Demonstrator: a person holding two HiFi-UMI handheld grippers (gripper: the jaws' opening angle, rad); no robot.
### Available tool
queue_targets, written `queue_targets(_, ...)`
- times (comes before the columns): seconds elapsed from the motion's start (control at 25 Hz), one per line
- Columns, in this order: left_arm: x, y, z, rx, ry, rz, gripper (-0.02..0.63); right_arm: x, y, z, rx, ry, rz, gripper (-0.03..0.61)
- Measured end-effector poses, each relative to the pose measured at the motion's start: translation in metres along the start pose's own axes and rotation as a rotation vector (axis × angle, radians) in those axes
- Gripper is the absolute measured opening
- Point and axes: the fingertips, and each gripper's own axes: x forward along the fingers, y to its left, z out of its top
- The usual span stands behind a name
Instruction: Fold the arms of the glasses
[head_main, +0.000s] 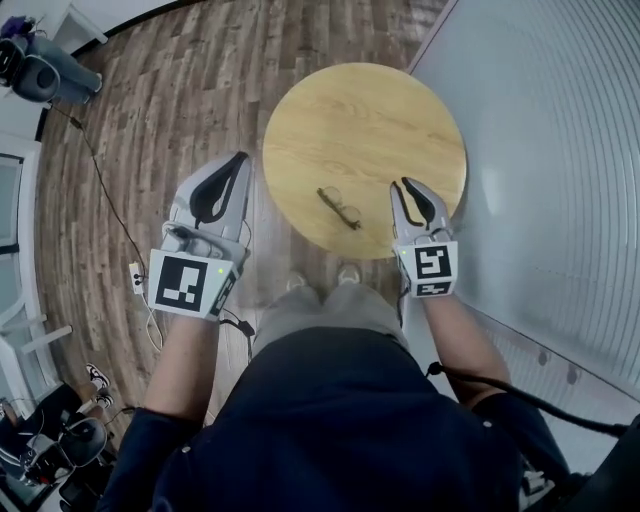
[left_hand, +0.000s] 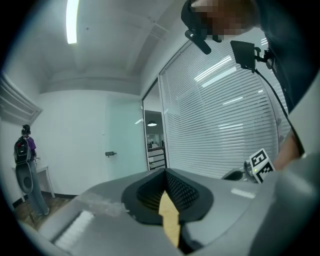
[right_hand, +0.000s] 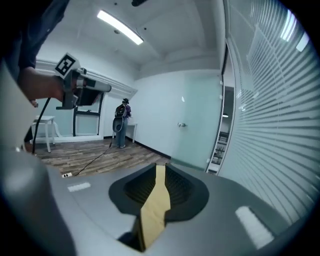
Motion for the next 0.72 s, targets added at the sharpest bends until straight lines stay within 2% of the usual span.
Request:
queue_targets(0.16, 0.003, -0.001, 0.008, 0.006, -0.030, -0.018, 0.003, -0.021, -0.012, 0.046, 0.009, -0.137, -0.058, 0.062)
queue_targets(0.24, 0.006, -0.007, 0.007, -0.019, -0.044, -0.037, 0.003, -0.035, -0.025, 0.059, 0.033, -0.210, -0.104, 0.027)
queue_targets(0.48, 0.002, -0.015, 0.026, -0.008, -0.071, -0.067, 0.003, -0.072, -0.048, 0.096, 0.034, -0.255, -0.173, 0.020)
queue_targets(0.6, 0.008, -0.016, 0.009, 0.007, -0.040, -0.060, 0.003, -0.077, -0.064, 0.093, 0.036, -0.278, -0.213, 0.015)
queue_targets(0.72, 0.002, -0.012, 0.023, 0.008, -0.035, -0.055, 0.003, -0.089, -0.071, 0.116, 0.028, -0.292, -0.227, 0.011)
